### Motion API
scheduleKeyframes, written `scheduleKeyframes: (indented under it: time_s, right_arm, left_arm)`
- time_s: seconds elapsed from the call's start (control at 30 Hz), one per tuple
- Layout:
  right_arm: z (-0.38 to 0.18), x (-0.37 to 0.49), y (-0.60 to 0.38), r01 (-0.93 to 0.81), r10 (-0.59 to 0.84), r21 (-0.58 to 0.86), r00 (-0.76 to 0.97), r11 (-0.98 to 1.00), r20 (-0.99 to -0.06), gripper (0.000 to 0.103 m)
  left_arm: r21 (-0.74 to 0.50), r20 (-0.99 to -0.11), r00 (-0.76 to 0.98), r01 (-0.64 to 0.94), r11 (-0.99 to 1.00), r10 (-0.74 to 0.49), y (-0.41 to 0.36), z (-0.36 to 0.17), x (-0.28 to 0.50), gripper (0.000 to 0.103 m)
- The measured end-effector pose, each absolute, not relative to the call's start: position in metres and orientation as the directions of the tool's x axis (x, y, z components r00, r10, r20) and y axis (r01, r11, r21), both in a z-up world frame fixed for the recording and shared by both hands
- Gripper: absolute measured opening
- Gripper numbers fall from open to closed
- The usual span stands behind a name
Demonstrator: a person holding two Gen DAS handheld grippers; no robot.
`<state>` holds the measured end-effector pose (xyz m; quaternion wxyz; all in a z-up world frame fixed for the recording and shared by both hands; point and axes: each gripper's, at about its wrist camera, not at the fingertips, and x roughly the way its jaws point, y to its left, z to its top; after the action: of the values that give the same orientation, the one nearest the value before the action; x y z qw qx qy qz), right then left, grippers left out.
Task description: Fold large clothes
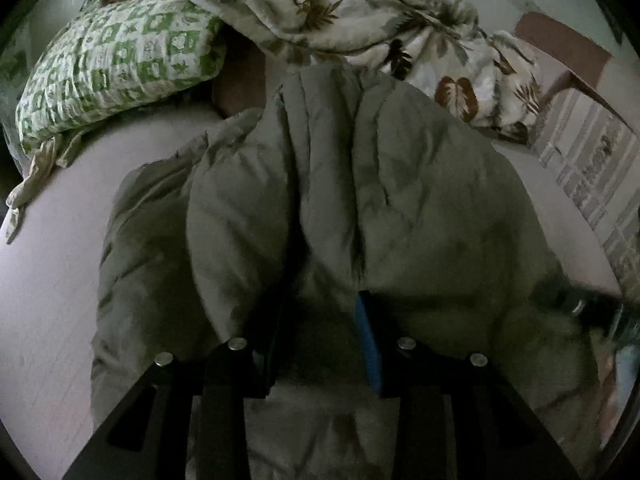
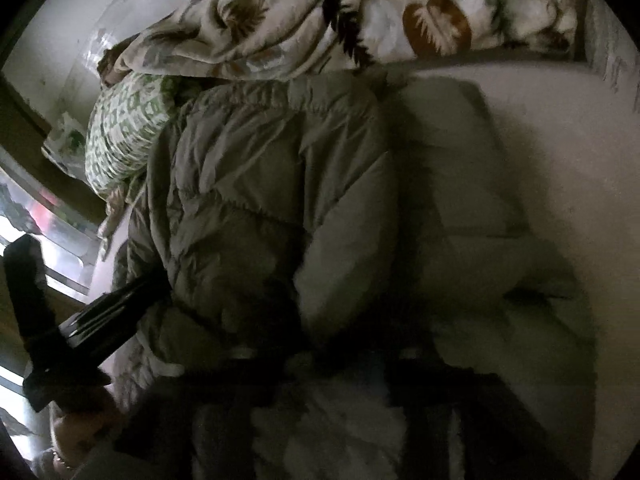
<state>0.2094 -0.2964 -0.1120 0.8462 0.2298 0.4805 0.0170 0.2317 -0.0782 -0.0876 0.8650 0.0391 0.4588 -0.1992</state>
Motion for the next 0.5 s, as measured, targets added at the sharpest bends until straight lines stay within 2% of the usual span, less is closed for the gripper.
scheduleKeyframes:
  time_s: [0.17, 0.3, 0.37, 0.5]
  right_arm:
    - [-0.096, 0.204, -0.293, 0.184, 0.199, 0.362, 0.574, 0.914, -0.794, 0.092]
    - [-0.111, 0.219, -0.273, 0.157, 0.138, 0.252, 0.518, 0.955, -0.844, 0.092]
    - [-0.136, 0.23, -0.265, 0.155, 0.083, 0.169, 0.451, 0.973, -0.888, 0.092]
    - [-0.152, 0.226, -0.278, 0.205, 0.16, 0.273, 0.442, 0.94, -0.883, 0.092]
  left_arm:
    - [-0.096, -0.813, 0.503, 0.381, 0.919, -0.294, -0.084, -0.094, 0.228, 0.036]
    - [-0.088, -0.814, 0.505, 0.38, 0.921, -0.286, -0.088, -0.099, 0.233, 0.036]
    - [-0.074, -0.81, 0.513, 0.391, 0.917, -0.284, -0.089, -0.103, 0.232, 0.036]
    - [-0.03, -0.803, 0.535, 0.403, 0.915, -0.263, -0.09, -0.101, 0.223, 0.036]
